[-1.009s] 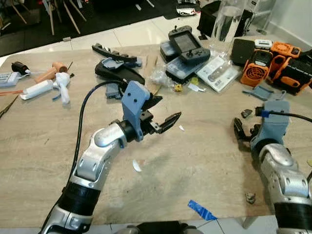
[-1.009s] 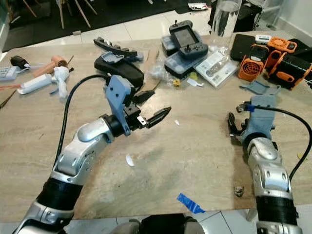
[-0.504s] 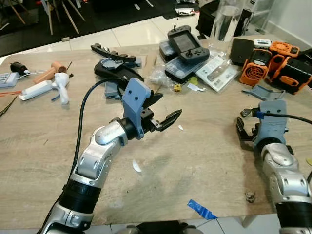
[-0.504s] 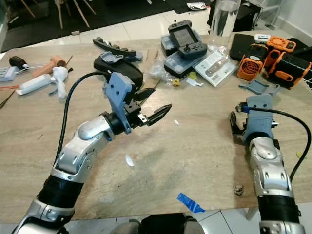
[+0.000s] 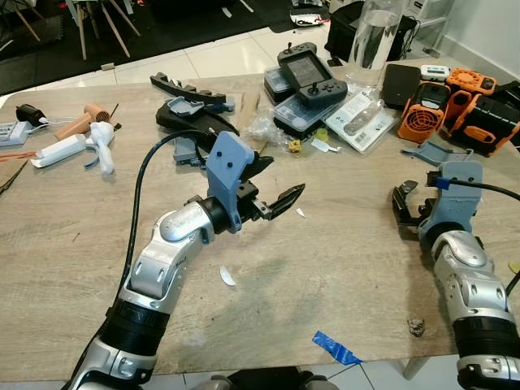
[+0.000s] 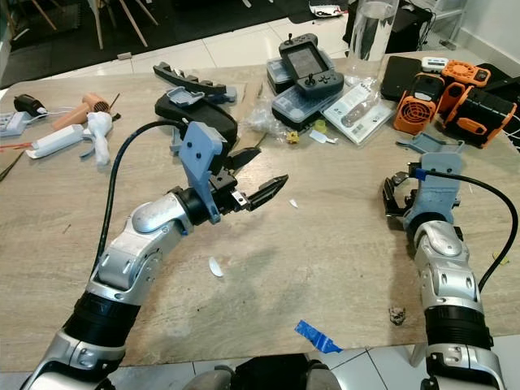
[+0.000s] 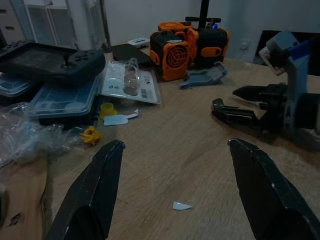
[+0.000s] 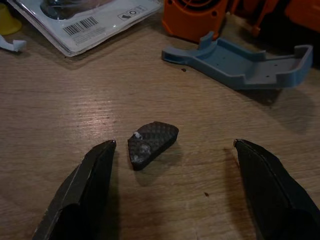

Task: Picking trash to rubbish bin

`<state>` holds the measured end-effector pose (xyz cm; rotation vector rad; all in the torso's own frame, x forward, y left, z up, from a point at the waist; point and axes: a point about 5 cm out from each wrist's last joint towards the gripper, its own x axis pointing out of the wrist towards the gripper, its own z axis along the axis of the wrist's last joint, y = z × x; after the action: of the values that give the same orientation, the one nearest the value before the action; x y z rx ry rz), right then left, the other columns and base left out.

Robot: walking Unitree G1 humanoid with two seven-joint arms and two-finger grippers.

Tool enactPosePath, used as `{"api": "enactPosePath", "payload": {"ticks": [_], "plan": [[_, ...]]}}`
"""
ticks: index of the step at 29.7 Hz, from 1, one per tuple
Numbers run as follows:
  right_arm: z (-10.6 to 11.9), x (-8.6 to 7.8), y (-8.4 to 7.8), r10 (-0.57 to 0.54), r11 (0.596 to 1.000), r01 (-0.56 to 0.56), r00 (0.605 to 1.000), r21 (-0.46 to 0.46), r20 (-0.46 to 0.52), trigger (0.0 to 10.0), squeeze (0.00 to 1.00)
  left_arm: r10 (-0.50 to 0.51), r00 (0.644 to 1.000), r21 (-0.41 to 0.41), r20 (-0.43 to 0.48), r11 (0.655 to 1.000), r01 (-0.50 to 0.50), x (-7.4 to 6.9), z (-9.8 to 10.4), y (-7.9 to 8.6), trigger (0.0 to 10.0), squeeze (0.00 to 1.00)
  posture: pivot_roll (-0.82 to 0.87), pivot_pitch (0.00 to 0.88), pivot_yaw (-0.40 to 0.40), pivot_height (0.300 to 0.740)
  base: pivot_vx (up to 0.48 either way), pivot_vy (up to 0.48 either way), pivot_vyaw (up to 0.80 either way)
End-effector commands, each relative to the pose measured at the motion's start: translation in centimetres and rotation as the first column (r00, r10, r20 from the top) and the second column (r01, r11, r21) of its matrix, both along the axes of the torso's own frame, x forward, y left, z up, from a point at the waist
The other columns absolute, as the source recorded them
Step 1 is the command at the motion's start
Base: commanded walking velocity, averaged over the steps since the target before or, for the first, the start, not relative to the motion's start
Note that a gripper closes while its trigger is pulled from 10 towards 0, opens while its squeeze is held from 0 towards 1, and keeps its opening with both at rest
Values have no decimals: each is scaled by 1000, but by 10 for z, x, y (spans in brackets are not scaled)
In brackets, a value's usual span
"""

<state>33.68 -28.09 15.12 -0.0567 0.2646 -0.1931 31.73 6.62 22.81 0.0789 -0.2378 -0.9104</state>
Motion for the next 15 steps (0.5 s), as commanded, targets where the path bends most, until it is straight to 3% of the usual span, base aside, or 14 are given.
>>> {"api": "enactPosePath", "payload": {"ticks": [1, 8, 14, 15], "plan": [[-33, -7, 5, 12, 999, -5, 990, 47, -137, 10000, 0, 2, 1000, 26, 0, 1000, -2, 1, -3, 1, 10000, 0, 28, 256, 117, 740, 0, 0, 0], [-35, -1, 12, 43, 991, -22, 986, 131, -164, 10000, 0, -1, 1000, 30, 3, 1000, 1, 2, -2, 1, 10000, 0, 31, 259, 124, 740, 0, 0, 0], [-36, 2, 10, 41, 990, -16, 984, 144, -173, 10000, 0, -4, 1000, 34, 3, 999, 4, 2, -2, 1, 10000, 0, 34, 260, 126, 740, 0, 0, 0], [-35, 4, 9, 34, 989, -8, 985, 149, -170, 5569, 0, -5, 1000, 35, 4, 999, 5, 2, -2, 1, 10000, 0, 33, 260, 126, 740, 0, 0, 0]]}}
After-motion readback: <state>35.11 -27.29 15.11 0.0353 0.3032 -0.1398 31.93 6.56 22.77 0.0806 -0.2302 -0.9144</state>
